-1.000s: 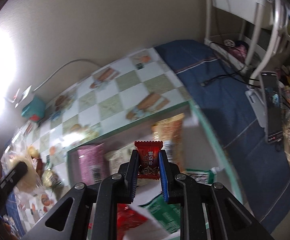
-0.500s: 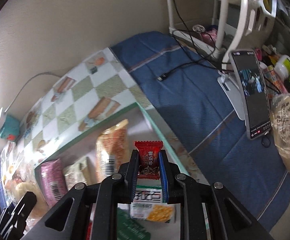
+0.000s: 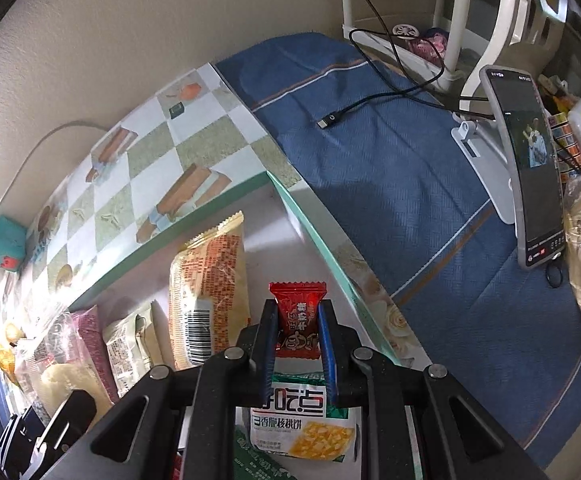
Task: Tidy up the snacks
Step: 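Lift both held snacks and carry them toward the white tray, then open the right gripper over the tray while the left releases the bun bag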
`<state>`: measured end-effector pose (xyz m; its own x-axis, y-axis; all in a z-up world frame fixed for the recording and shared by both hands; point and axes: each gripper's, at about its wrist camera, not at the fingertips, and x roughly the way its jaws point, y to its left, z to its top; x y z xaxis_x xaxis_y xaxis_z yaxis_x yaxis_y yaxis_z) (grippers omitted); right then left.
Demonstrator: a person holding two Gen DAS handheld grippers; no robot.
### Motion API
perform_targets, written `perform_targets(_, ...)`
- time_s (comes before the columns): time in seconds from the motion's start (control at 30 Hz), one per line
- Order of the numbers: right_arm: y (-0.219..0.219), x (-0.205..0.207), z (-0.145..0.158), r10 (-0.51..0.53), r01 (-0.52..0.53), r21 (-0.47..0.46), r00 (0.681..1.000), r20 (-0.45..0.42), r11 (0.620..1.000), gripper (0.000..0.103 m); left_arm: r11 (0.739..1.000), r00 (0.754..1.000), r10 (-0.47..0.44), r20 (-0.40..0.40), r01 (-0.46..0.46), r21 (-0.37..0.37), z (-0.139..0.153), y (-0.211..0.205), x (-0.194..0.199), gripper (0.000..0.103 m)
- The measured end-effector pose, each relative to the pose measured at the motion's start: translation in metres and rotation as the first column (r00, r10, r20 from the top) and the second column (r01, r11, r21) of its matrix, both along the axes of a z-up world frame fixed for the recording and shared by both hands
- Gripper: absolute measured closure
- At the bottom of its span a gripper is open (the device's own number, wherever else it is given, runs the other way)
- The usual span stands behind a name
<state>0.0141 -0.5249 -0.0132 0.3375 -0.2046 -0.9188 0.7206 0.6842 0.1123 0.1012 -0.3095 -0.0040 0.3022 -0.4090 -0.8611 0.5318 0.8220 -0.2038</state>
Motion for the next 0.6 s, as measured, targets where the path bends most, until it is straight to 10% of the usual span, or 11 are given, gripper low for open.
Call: perform_targets(0.6, -0.0015, -0.0011, 0.0038, -0.017, 0.017, 0.006, 1.0, -0.013, 1.0, 0.075, 1.0, 1.0, 0.0, -0.014, 0.0, -0.019, 0.0088, 0.0023, 0.0, 0.043)
